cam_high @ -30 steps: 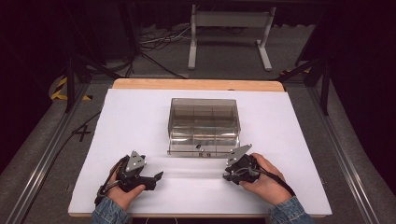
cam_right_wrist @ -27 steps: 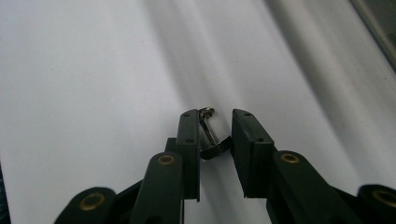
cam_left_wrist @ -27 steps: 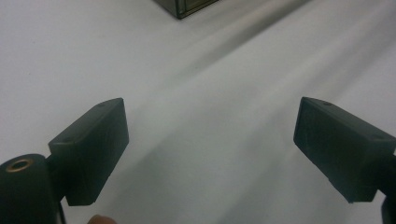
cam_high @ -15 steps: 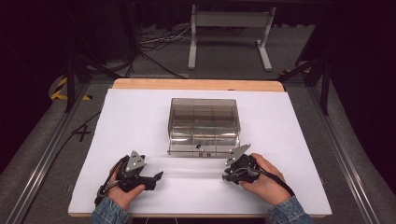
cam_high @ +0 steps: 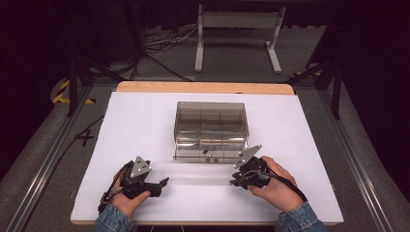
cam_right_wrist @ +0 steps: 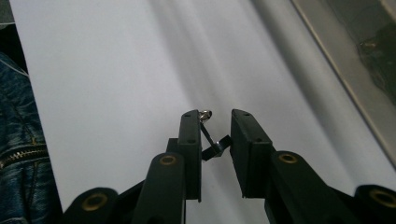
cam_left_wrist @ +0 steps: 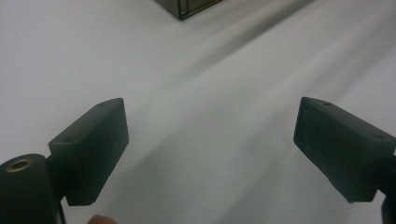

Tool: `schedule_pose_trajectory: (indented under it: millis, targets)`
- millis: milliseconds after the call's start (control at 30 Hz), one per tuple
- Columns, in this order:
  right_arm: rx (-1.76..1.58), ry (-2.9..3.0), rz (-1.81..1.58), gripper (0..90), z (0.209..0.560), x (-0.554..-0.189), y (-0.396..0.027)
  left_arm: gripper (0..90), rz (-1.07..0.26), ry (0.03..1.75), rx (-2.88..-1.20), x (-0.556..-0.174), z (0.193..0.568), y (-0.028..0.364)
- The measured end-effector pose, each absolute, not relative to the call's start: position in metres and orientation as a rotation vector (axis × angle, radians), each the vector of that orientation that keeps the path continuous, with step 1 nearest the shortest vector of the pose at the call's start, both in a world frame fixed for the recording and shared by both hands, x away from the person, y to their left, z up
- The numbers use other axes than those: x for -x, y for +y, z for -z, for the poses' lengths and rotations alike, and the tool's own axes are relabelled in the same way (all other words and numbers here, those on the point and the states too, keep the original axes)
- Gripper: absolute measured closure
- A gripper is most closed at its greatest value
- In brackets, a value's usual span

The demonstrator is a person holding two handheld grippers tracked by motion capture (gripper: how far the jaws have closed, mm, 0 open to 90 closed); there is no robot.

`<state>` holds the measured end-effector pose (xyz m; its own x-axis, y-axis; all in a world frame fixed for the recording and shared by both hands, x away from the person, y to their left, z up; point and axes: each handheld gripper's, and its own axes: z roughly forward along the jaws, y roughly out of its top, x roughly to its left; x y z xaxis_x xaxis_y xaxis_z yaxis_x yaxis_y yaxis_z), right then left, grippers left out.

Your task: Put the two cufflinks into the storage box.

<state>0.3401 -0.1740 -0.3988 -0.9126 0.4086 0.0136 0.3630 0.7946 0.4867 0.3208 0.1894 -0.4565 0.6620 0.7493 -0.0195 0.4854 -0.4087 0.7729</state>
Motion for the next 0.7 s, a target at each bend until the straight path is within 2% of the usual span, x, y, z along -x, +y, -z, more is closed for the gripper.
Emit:
schedule_pose_trajectory:
  millis: [700]
  targets:
    - [-0.629, 2.886, -0.772, 74.8, 0.366, -0.339, -0.167, 11.2, -0.417, 0.958, -2.082, -0.321, 0.457, 0.189]
